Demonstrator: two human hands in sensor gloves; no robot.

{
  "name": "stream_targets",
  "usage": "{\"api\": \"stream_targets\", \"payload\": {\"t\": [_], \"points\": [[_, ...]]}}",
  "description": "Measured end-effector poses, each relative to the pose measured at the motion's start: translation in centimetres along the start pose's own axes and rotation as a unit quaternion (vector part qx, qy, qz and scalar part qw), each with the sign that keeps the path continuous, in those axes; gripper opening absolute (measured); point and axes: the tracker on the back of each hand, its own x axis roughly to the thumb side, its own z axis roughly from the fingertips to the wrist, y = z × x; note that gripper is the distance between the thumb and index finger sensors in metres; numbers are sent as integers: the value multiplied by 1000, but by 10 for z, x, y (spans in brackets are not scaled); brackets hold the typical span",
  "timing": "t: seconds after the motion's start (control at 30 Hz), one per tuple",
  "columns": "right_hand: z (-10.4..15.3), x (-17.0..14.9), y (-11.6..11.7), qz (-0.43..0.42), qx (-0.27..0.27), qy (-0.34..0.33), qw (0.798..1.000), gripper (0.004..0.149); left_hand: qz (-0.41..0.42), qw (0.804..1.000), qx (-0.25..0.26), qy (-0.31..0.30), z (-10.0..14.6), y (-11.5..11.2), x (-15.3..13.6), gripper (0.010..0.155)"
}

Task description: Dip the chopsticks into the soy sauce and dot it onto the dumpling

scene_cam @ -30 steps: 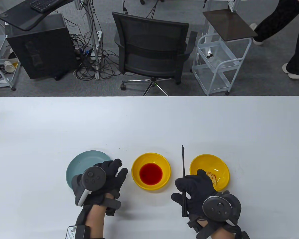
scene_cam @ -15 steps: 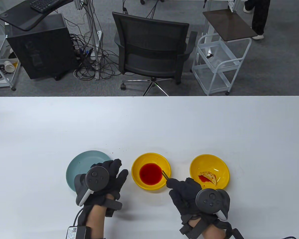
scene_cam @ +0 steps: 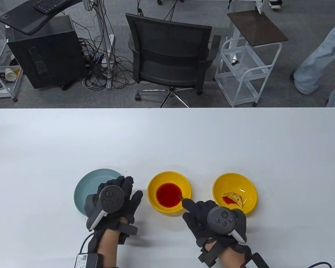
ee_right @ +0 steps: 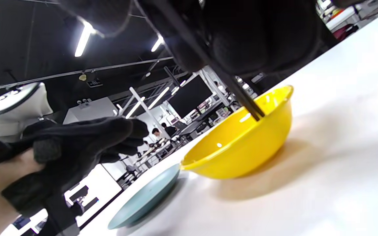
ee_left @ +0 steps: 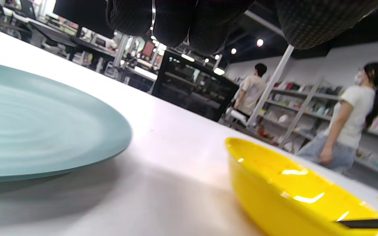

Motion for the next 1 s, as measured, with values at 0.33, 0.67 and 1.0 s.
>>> {"api": "stream_targets", "payload": {"t": [0.33, 0.67, 1.0], "points": [[5, 10, -7, 45, -50, -22, 998, 53, -33, 999, -27, 19, -4, -8, -4, 79], [5, 2, -7, 14, -19, -21, 1000, 53, -34, 999, -33, 13, -5, -10, -1, 79], [24, -10, -83, -83, -203, -23, 975, 53, -27, 999, -33, 25, -5, -9, -6, 79]]}}
